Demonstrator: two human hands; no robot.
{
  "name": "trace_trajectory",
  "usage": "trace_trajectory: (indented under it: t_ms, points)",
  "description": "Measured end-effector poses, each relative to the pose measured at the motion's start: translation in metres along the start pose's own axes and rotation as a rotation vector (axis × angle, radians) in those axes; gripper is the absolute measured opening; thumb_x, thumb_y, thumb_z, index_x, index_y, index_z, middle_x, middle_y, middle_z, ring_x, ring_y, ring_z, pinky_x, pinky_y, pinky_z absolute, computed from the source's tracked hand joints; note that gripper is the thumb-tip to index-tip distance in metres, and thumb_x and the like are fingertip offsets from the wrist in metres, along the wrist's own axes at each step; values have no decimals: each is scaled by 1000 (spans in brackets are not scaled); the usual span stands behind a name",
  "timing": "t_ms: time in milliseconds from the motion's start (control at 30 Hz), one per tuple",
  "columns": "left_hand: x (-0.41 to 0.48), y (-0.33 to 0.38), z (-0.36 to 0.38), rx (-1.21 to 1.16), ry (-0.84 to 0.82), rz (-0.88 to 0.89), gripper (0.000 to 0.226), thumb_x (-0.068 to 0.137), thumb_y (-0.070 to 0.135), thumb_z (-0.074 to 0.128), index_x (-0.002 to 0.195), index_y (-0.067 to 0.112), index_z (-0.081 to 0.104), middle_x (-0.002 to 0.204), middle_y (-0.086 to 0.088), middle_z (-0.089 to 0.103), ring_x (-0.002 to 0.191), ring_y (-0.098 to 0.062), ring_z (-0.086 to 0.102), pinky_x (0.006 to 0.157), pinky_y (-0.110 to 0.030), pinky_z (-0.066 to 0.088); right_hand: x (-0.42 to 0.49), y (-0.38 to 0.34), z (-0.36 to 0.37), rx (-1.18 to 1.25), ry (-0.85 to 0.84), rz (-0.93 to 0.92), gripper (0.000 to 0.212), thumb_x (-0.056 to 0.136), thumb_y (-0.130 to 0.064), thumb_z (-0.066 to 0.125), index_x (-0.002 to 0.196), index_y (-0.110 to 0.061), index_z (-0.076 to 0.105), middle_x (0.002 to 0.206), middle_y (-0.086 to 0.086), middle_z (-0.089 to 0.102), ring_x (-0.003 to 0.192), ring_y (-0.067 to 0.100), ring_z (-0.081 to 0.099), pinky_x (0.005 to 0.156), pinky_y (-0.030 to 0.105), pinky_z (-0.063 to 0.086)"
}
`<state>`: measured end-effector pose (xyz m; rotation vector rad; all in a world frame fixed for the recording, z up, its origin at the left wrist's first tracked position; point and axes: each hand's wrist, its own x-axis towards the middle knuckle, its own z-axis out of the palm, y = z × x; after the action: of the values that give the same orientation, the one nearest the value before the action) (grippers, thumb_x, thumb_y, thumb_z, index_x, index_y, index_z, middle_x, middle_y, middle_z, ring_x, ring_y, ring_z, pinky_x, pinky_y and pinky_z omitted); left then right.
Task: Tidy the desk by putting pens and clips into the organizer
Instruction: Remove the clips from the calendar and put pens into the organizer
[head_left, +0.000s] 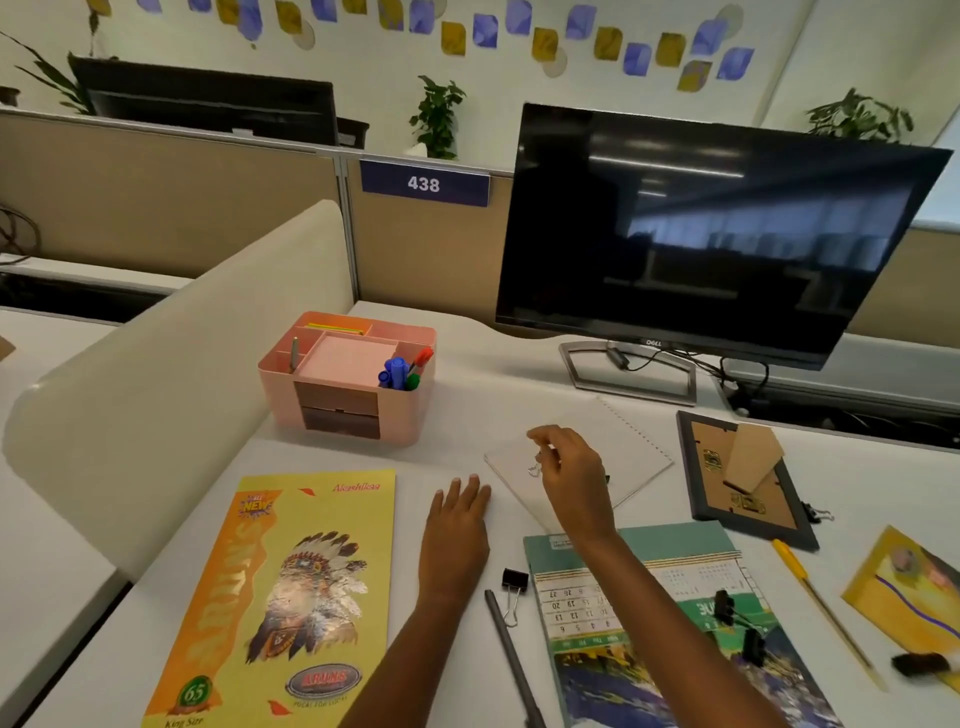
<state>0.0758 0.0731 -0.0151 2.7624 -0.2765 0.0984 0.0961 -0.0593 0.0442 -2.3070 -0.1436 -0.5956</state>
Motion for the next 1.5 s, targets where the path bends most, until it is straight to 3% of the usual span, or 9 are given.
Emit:
trace_trajectory:
  t_ms: [100,400,667,800,900,1000,1133,1233,1500]
  points:
    - [-2,-1,3,-32,27,-6,48,98,8,27,146,17,24,156,-2,17,144,-18,12,117,-29,2,-22,21,-21,-83,-11,35,19,89,0,50,100,-5,64,101,12,68,90,23,65,77,14,46]
    - [-4,23,8,-118,146,-136,48,87,21,31,115,-4,61,124,-22,59,117,-35,55,106,-49,33,-79,86,-108,-331,110,164,23,79,10,56,93,-4,67,92,16,69,83,31,64,62,25,47]
    - [-13,101,24,2,60,7,55,86,31,28,121,1,58,130,-20,55,126,-36,47,104,-53,34,-120,136,-171,-551,194,327,43,55,21,47,87,0,68,81,21,69,73,41,65,64,47,54]
    - [-21,118,33,90,-51,84,78,83,43,-10,146,10,21,154,-14,18,144,-27,11,117,-43,6,-138,158,-196,-612,180,535,47,60,22,63,103,4,63,105,27,64,102,46,58,85,60,43]
    - [-27,121,35,161,-95,98,92,70,46,-22,148,11,12,156,-13,11,145,-26,6,117,-43,2,-150,170,-209,-555,127,574,42,63,23,61,103,12,59,104,34,61,101,48,57,81,57,49]
    - [-28,123,33,195,-59,67,91,77,46,-17,142,6,31,149,-17,32,140,-30,27,114,-49,16,-156,177,-217,-501,97,595,31,73,20,53,102,12,59,98,31,61,94,44,57,81,51,49]
    - [-27,119,34,189,-110,113,82,96,39,-2,101,3,71,104,-17,71,99,-30,67,83,-53,49,-157,186,-218,-456,103,565,19,74,13,49,83,9,65,80,27,65,76,42,61,65,45,50]
    - [-28,115,35,213,-70,168,81,97,40,-1,101,3,71,104,-16,71,98,-29,68,84,-50,50,-157,182,-223,-523,76,477,23,68,10,44,73,1,65,72,21,65,69,39,59,53,34,41]
    - [-19,69,16,271,-34,117,81,97,42,0,102,0,70,106,-19,69,101,-33,66,107,-39,21,-128,139,-222,-543,144,252,43,63,29,54,93,-1,64,85,19,67,81,35,63,48,34,47]
